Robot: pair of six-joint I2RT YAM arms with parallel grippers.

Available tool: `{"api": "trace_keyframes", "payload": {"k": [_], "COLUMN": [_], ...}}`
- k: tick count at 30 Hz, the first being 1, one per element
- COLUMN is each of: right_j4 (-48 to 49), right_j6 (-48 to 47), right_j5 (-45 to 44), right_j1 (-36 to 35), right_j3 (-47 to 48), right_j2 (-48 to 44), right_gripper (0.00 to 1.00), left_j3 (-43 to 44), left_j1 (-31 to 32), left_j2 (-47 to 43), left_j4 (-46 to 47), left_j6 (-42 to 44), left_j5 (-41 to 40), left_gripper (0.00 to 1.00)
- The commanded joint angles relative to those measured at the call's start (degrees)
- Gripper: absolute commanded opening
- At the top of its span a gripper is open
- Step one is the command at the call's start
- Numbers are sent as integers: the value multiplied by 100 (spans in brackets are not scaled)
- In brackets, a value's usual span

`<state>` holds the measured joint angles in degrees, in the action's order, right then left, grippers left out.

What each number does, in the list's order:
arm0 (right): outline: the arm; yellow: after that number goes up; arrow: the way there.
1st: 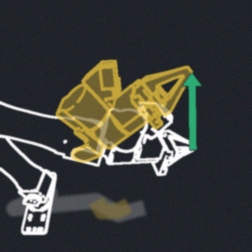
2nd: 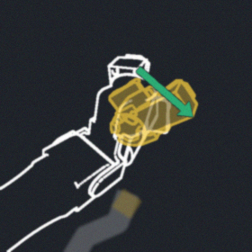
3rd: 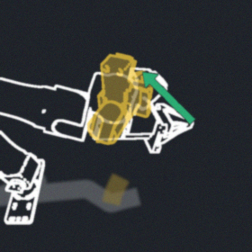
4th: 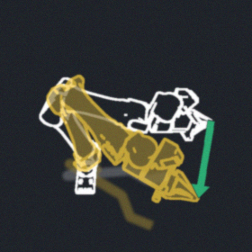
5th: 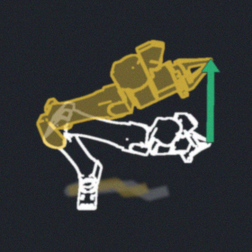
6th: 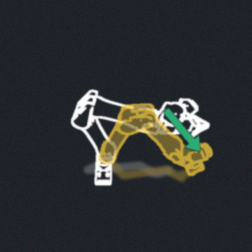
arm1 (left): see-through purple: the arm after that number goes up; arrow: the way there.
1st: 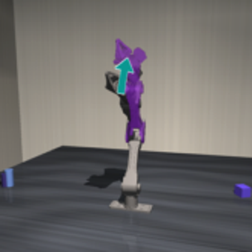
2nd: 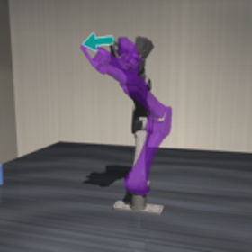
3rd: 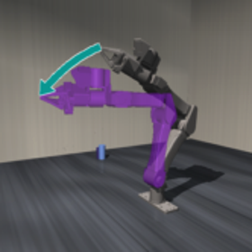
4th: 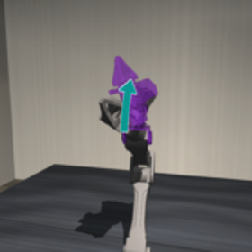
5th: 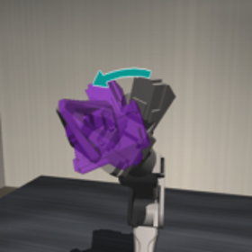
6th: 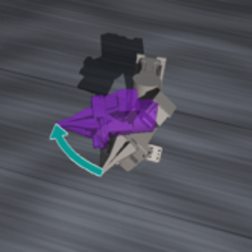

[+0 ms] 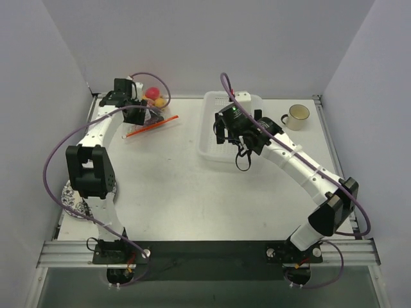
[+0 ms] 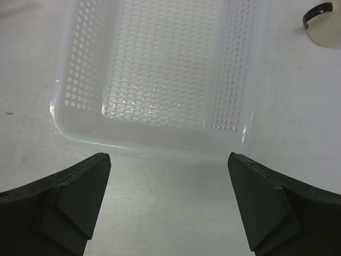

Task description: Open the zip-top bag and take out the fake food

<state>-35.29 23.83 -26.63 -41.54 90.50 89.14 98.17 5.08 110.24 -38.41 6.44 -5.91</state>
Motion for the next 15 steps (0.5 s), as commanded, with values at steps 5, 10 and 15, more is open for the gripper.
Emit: {"api": "trace_keyframes", "payload": {"k": [5,10,15], "right_j4": [830,1155,1586], "right_j6": [-133,-160,-230], "right_j5": [799,1151,1327], "right_j1": [243,489,752], "right_j3": [-251,-278,-471], "right_j2": [262,358,577], "right_gripper": [100,100,100], "left_j3": [1090,381,-158], "left_j1": [-473,-649,-1008], "left_j2": [832,772,683], "left_j4": [255,791,1125], "left_j6": [-37,156,77], "left_j5": [2,-68,388], "left_gripper": [72,72,72]}}
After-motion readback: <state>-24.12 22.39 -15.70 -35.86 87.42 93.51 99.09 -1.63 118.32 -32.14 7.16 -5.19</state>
